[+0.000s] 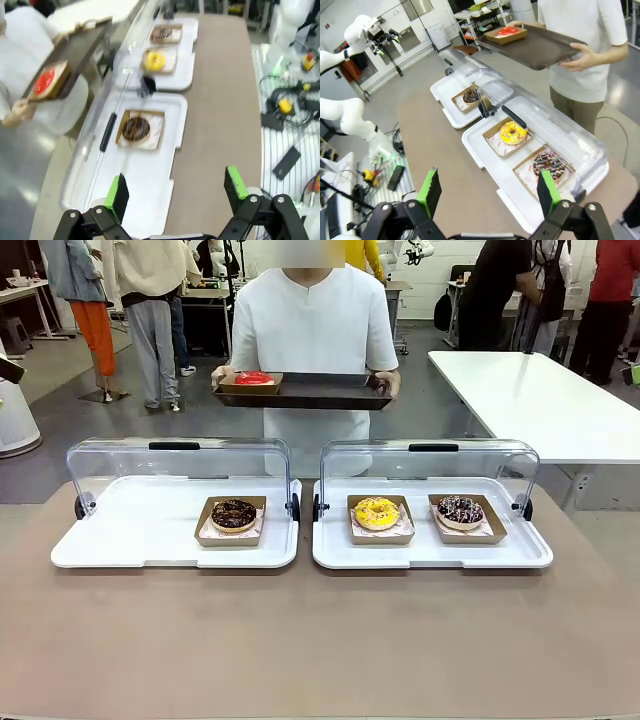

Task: Provide the desired donut to the person.
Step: Pick up and lift the Paper togo box containing the Donut pointed at by the person.

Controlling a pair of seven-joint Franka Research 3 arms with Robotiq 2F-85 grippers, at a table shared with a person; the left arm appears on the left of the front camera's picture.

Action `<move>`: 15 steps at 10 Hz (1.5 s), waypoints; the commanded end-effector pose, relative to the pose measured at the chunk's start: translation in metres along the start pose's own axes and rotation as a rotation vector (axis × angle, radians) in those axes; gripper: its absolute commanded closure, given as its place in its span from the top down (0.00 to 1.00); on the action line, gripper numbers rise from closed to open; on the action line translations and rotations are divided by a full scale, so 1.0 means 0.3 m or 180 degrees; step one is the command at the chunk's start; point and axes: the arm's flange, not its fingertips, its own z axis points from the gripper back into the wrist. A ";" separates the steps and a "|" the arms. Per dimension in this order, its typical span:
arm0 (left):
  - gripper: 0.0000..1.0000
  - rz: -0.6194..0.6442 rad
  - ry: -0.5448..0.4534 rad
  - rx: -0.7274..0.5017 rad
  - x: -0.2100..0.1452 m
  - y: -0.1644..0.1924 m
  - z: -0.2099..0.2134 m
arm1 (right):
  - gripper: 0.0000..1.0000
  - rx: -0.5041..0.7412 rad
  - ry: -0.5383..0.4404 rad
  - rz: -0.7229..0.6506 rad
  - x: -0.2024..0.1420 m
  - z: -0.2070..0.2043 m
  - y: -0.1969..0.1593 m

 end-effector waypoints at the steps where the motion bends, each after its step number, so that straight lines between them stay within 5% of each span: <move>1: 1.00 -0.0183 -0.0687 -0.0365 -0.126 0.056 0.004 | 1.00 0.0010 0.0006 0.0000 -0.001 -0.005 0.003; 2: 1.00 -0.0150 -0.0944 -0.0435 -0.201 0.071 0.003 | 1.00 0.0010 0.0006 0.0000 -0.001 -0.005 0.003; 4: 1.00 -0.0187 -0.0847 -0.0351 -0.314 0.131 0.007 | 1.00 0.0010 0.0006 0.0000 -0.001 -0.005 0.003; 9: 1.00 0.0217 -0.0225 -0.0144 -0.527 0.110 -0.015 | 1.00 0.0010 0.0006 0.0000 -0.001 -0.005 0.003; 15: 1.00 0.0231 -0.0285 -0.0174 -0.542 0.133 -0.002 | 1.00 0.0010 0.0006 0.0000 -0.001 -0.005 0.003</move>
